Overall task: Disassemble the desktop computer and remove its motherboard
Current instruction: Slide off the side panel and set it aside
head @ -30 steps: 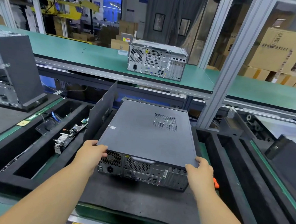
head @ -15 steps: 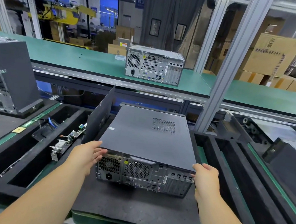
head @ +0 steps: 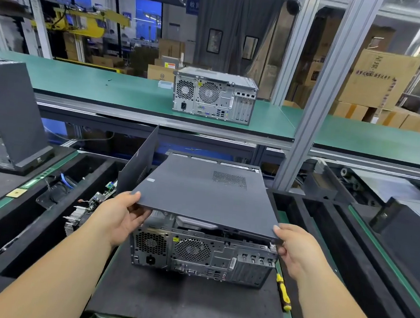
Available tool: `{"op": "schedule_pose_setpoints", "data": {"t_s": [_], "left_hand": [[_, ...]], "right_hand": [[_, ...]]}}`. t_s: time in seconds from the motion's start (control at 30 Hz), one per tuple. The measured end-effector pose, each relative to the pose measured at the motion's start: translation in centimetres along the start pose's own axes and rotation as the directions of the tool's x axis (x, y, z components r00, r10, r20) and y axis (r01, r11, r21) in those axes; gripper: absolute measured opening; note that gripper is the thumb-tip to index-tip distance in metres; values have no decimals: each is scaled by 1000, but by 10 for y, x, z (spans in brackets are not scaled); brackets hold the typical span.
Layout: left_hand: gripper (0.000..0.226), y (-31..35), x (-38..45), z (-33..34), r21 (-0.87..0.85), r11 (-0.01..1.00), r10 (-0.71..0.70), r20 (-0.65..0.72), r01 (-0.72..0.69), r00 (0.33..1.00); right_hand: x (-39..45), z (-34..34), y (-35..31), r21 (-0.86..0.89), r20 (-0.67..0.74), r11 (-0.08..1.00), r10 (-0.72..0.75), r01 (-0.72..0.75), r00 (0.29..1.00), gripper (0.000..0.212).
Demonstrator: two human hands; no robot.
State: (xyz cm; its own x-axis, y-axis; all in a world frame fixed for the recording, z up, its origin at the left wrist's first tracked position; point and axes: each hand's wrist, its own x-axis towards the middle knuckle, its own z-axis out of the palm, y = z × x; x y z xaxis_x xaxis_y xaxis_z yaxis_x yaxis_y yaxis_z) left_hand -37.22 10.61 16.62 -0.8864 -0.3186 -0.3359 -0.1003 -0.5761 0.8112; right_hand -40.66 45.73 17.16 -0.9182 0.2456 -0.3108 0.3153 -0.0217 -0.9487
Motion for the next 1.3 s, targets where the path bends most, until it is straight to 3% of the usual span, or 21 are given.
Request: {"op": "schedule_pose_setpoints", "data": {"t_s": [0.13,0.23,0.4,0.47,0.5,0.57,0.63,0.7,1.0,1.2,1.3], "left_hand": [[13,-2,-4,9,-33,997,71,17,-71,997],[16,-6,-13,23,-55,989,138,66,-134,988],[16,-10,-31,65,-87,970,240,192,-227,952],[16,-16,-39,88,-98,966,256,213,-240,943],[16,-21,-43,100,-100,965,258,220,-242,941],[15,-32,-52,126,-93,966,255,234,-239,938],[16,-45,-61,152,-84,971,239,254,-224,937],[16,-59,-71,178,-84,975,220,283,-204,934],[14,-115,-100,260,80,985,107,399,-151,911],[25,-150,-121,330,255,945,57,485,-204,872],[36,-160,-133,358,287,941,-21,574,-177,818]], "right_hand": [[0,-11,-5,-8,52,996,-92,92,994,10],[-1,-25,-13,-112,47,981,-155,160,987,12],[-9,-52,-31,-398,-110,876,-342,274,933,23],[-17,-61,-37,-615,-170,725,-507,310,845,50],[-23,-63,-41,-684,-127,629,-601,369,789,66],[-37,-61,-44,-773,111,358,-736,523,668,89],[-40,-56,-40,-817,371,37,-731,576,573,101],[-34,-53,-33,-811,480,-96,-672,577,563,99],[-4,-125,-11,-791,375,137,-661,596,650,67],[4,-184,7,-759,128,258,-841,597,526,53],[13,-213,8,-722,0,367,-848,587,530,51]]}}
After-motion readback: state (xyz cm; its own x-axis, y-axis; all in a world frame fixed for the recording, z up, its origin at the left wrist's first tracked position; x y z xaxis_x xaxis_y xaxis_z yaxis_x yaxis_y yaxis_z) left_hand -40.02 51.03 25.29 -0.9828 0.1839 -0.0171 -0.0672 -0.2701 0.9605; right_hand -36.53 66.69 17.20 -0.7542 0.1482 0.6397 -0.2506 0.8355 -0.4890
